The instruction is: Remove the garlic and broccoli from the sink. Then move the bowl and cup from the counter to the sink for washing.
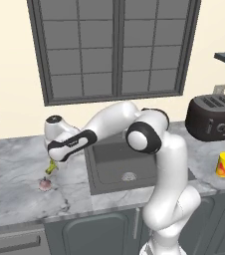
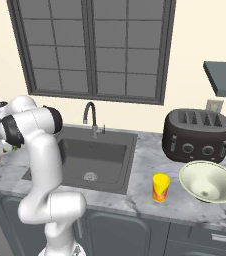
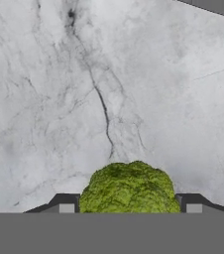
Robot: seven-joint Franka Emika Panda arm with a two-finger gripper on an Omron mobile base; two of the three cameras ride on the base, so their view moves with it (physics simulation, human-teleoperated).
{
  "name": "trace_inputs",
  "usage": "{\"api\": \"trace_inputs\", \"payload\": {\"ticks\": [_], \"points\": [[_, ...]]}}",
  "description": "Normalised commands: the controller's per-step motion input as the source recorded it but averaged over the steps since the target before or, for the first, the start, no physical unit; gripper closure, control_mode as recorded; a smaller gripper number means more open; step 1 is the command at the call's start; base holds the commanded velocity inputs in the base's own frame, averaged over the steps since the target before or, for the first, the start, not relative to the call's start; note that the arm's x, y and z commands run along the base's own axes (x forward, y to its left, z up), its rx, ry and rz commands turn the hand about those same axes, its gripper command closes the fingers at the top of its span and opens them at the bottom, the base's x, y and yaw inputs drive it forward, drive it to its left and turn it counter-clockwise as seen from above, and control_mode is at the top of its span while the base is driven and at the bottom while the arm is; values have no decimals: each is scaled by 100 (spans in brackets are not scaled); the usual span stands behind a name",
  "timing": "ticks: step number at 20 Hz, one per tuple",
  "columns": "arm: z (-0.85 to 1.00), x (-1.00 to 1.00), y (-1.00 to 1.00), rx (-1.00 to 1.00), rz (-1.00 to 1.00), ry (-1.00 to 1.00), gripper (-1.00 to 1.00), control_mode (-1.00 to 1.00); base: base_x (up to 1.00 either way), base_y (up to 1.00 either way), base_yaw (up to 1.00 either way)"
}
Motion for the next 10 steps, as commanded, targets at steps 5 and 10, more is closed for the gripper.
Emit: {"api": "trace_inputs", "payload": {"ticks": [5, 10], "points": [[-12, -19, 19, 2, -15, 4, 100, -100, 0, 0, 0], [-16, -15, 19, 0, -14, 2, 100, -100, 0, 0, 0]]}}
